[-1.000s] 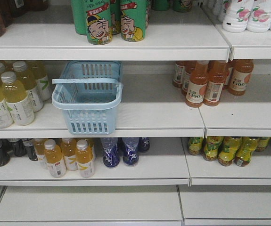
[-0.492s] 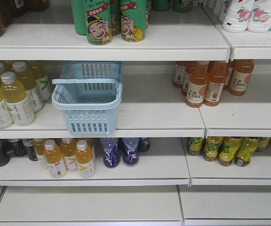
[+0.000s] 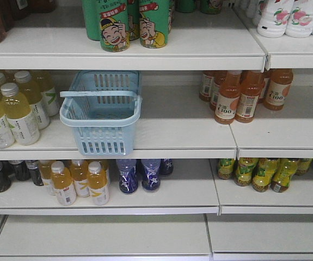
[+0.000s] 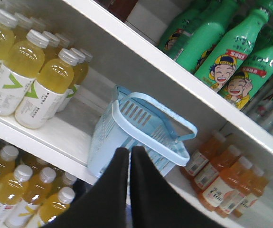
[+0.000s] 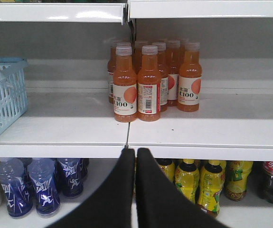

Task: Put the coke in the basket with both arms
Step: 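Reach the left gripper to the light-blue basket handle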

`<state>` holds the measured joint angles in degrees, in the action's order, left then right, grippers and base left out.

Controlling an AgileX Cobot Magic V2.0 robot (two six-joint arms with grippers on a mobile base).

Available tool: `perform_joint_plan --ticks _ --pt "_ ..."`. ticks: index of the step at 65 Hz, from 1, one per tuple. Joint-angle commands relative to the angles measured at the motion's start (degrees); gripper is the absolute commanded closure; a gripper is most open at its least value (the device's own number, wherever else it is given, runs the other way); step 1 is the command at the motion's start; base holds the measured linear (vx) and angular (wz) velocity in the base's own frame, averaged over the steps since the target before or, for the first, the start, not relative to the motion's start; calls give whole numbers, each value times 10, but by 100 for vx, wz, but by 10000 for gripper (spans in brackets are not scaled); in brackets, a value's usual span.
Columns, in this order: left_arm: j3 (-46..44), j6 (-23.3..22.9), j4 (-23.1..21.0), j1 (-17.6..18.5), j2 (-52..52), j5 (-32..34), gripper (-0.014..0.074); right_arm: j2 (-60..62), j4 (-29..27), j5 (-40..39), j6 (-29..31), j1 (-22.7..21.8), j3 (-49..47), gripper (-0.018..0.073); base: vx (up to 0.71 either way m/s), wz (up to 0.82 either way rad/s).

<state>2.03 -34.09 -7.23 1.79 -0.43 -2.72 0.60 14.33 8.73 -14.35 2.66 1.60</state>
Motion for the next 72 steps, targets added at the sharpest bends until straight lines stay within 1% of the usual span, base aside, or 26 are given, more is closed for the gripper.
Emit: perform_joint_plan --ticks 1,3,6,8,9,12,13,15,16,19,21,23,27,29,32,34,35,38,44,47,52,56,61,67,69,72 --pt "-20 -19 -42 0 -11 53 602 7 7 -39 4 -4 4 564 0 0" --pt "-20 -19 -53 0 -11 61 602 7 7 -39 4 -4 4 564 0 0" --pt "-20 -22 -90 0 -11 85 602 7 7 -39 4 -4 4 564 0 0" --pt "-20 -36 -129 0 -11 102 602 7 7 -39 4 -4 4 564 0 0" --pt "-20 -45 -158 0 -11 111 602 7 7 -39 4 -4 4 564 0 0" --pt "-21 -90 -232 0 -11 133 602 7 7 -39 4 -4 4 564 0 0" --pt "-21 -115 -265 0 -11 142 602 7 7 -39 4 -4 4 564 0 0" --pt "-23 -154 -305 0 -11 155 602 7 7 -39 4 -4 4 564 0 0" --pt "-26 -185 -329 1 -11 162 602 7 7 -39 4 -4 4 564 0 0" --pt "-40 -248 -357 5 -11 173 602 7 7 -39 4 -4 4 564 0 0" --pt "-54 -273 -354 8 -11 176 602 7 7 -39 4 -4 4 564 0 0" --pt "-75 -293 -339 10 -11 180 602 7 7 -39 4 -4 4 564 0 0" --pt "-125 -307 -291 14 -11 196 602 7 7 -39 4 -4 4 564 0 0" --pt "-156 -306 -251 15 -9 208 602 7 7 -39 4 -4 4 564 0 0" --pt "-207 -305 -173 15 1 226 602 7 7 -39 4 -4 4 564 0 0" --pt "-231 -305 -130 15 11 236 602 7 7 -39 4 -4 4 564 0 0" --pt "-249 -305 -98 15 19 242 602 7 7 -39 4 -4 4 564 0 0" --pt "-288 -312 -31 15 43 252 602 7 7 -39 4 -4 4 564 0 0" --pt "-354 -359 83 15 106 259 602 7 7 -39 4 -4 4 564 0 0" --pt "-377 -391 149 15 143 262 602 7 7 -39 4 -4 4 564 0 0" --pt "-398 -455 239 15 210 279 602 7 7 -39 4 -4 4 564 0 0" --pt "-400 -506 293 15 267 310 598 7 7 -39 4 -4 4 564 0 0" --pt "-399 -563 346 15 332 351 587 7 7 -39 4 -4 4 564 0 0" --pt "-398 -631 376 15 418 404 549 7 7 -39 4 -4 4 564 0 0" --pt "-398 -646 382 15 444 426 528 7 7 -39 4 -4 4 564 0 0" --pt "-398 -650 389 15 483 450 493 7 7 -39 4 -4 4 564 0 0"
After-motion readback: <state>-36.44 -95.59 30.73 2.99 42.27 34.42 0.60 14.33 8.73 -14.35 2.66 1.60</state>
